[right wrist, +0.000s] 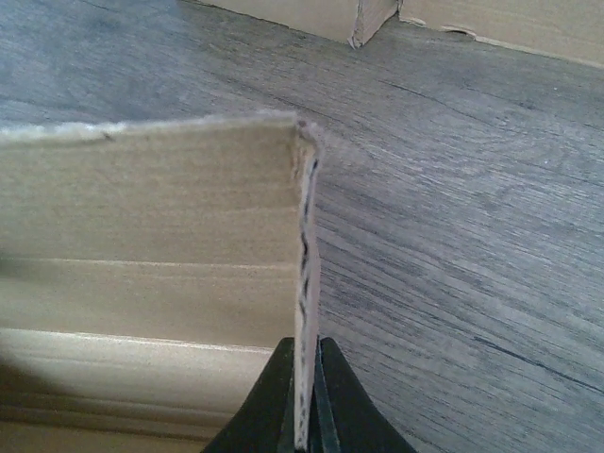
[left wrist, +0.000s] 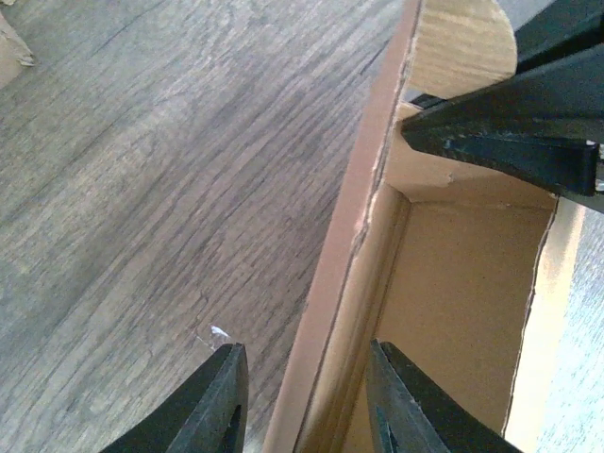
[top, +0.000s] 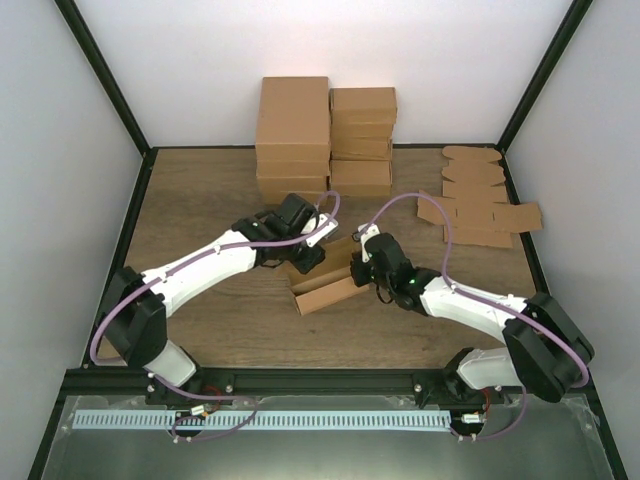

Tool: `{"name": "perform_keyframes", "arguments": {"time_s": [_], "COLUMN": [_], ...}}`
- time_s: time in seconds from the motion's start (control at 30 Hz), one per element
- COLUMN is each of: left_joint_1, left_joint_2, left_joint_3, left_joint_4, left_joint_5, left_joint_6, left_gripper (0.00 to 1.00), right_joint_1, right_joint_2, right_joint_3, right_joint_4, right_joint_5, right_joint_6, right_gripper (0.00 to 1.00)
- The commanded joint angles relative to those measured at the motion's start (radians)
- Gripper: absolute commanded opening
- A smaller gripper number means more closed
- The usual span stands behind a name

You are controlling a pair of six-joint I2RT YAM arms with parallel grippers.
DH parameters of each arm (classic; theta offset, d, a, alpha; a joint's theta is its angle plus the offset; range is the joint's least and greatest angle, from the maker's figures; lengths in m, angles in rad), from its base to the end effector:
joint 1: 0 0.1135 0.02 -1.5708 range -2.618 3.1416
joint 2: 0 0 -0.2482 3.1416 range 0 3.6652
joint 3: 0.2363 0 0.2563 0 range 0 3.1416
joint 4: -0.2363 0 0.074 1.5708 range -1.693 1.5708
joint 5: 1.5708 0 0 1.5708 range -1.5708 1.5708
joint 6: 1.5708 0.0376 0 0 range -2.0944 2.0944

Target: Fold the paper box

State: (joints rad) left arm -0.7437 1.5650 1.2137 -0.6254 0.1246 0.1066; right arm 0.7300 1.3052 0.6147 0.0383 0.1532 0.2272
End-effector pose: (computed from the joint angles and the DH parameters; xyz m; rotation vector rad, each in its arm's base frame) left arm 0.2437 -0.2306 0.2401 1.1119 2.3360 -0.4012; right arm 0.2076 0.1781 0.1731 -0.4740 2.1869 0.3570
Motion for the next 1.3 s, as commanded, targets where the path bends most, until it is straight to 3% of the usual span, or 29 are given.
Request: {"name": "perform_keyframes", "arguments": {"time_s": [0.0, 0.27, 0.57, 0.77, 0.93, 1.1, 1.27], "left_joint_1": [-0.029, -0.037, -0.047, -0.049, -0.051, -0.052, -0.055], "left_joint_2": [0.029, 0.052, 0.071, 0.073, 0.077, 0.075, 0.075], "left_joint_3": [0.026, 0.024, 0.029, 0.029, 0.032, 0.032, 0.032], "left_joint_4": [-0.028, -0.031, -0.038, -0.038, -0.039, -0.040, -0.042], "left_joint_5": [-0.069, -0.081, -0.104, -0.115, -0.117, -0.118, -0.119], "left_joint_6": [0.020, 0.013, 0.010, 0.005, 0.000, -0.004, -0.006], "left_gripper": [0.35, 0.14, 0.04, 0.04, 0.04, 0.04, 0.04], "right_joint_1": [0.010, 0.011, 0.011, 0.012, 0.011, 0.007, -0.002], "right_joint_2": [0.020, 0.025, -0.010, -0.063, -0.108, -0.122, -0.236], "right_joint_3": [0.047, 0.082, 0.128, 0.166, 0.203, 0.230, 0.162], "right_joint_4": [-0.016, -0.060, -0.126, -0.201, -0.324, -0.525, -0.630], "right_joint_5": [0.000, 0.008, 0.006, -0.014, -0.019, 0.012, 0.033], "right_joint_6": [-0.012, 0.004, 0.017, 0.035, 0.084, 0.220, 0.398], "right_gripper": [0.03, 0.12, 0.30, 0.53, 0.64, 0.67, 0.70]}}
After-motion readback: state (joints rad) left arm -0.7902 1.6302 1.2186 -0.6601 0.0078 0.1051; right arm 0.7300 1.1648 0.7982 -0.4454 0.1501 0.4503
